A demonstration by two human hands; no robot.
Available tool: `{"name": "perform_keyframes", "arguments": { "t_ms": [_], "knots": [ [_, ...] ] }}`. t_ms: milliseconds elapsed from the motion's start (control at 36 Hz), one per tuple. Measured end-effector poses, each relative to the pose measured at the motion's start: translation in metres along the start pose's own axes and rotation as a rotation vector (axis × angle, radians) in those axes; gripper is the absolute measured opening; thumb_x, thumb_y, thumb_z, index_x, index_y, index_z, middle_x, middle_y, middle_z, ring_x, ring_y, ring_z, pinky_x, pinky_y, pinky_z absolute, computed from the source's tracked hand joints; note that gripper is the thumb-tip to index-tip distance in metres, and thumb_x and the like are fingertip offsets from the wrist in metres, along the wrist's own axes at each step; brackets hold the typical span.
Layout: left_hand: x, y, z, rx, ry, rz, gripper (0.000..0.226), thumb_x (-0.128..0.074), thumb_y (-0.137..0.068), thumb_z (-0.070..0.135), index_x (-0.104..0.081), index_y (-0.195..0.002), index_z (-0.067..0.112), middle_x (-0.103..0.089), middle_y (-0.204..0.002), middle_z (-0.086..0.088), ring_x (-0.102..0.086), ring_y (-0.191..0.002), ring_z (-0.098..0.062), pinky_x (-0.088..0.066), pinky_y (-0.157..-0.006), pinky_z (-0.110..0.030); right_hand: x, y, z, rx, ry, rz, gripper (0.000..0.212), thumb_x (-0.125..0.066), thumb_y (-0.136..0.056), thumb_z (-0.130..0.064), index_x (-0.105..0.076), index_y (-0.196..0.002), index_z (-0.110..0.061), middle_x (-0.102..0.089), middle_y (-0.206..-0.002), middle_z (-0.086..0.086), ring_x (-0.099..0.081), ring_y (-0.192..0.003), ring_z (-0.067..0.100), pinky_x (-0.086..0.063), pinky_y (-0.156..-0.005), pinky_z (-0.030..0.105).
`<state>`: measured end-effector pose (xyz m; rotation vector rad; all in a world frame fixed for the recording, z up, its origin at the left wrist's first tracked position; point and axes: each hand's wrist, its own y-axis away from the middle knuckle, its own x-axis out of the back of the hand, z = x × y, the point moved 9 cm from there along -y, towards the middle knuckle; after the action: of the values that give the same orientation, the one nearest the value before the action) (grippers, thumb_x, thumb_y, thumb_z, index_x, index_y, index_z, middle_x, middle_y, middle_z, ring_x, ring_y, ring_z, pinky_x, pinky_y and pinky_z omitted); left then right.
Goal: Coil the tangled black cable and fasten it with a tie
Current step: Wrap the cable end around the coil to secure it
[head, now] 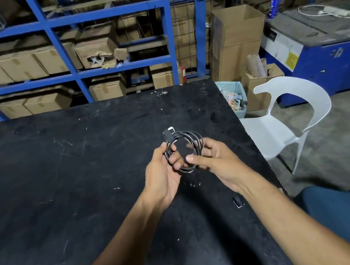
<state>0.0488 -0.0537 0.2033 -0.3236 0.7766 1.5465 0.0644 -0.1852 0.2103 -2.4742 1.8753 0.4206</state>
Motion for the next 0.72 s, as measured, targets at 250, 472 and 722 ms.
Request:
{"name": "perform_keyframes", "arguments": {
  "t_ms": [250, 472, 722],
  "knots": [
    [0.012, 0.005, 0.000, 0.013, 0.000, 0.012, 0.031, -0.036, -0.106, 0.025, -0.057, -0.085, 0.014, -0.061, -0.078, -0.003, -0.068, -0.084, -0.023, -0.050, -0.082, -0.034, 0.018, -0.002, -0.018, 0.067, 0.118, 0.267, 0.013, -0.078, -0.091, -0.005, -0.076, -0.102, -0.012, -0.070, -0.078, 0.008, -0.045, -0.046, 0.004, -0.037, -0.049, 0.018],
    [0.038, 0.002, 0.011, -0.060, -0.284, 0.125, 0.028, -0.042, -0.099, 0.021, -0.068, -0.110, 0.016, -0.069, -0.121, -0.010, -0.059, -0.111, -0.027, -0.043, -0.097, -0.043, 0.016, -0.011, -0.056, 0.150, 0.356, 0.095, 0.014, -0.079, -0.090, -0.001, -0.070, -0.100, -0.004, -0.064, -0.071, 0.007, -0.045, -0.042, 0.001, -0.037, -0.045, 0.013],
    [-0.010, -0.006, 0.041, -0.205, -1.066, -0.226, 0.068, -0.067, -0.067, 0.039, -0.054, -0.133, 0.030, -0.069, -0.118, 0.001, -0.068, -0.097, -0.013, -0.056, -0.090, -0.033, 0.001, -0.027, -0.059, 0.078, 0.771, -0.249, 0.015, -0.087, -0.084, -0.007, -0.076, -0.094, -0.011, -0.062, -0.071, 0.002, -0.052, -0.069, 0.016, -0.043, -0.066, 0.023]
  ]
}}
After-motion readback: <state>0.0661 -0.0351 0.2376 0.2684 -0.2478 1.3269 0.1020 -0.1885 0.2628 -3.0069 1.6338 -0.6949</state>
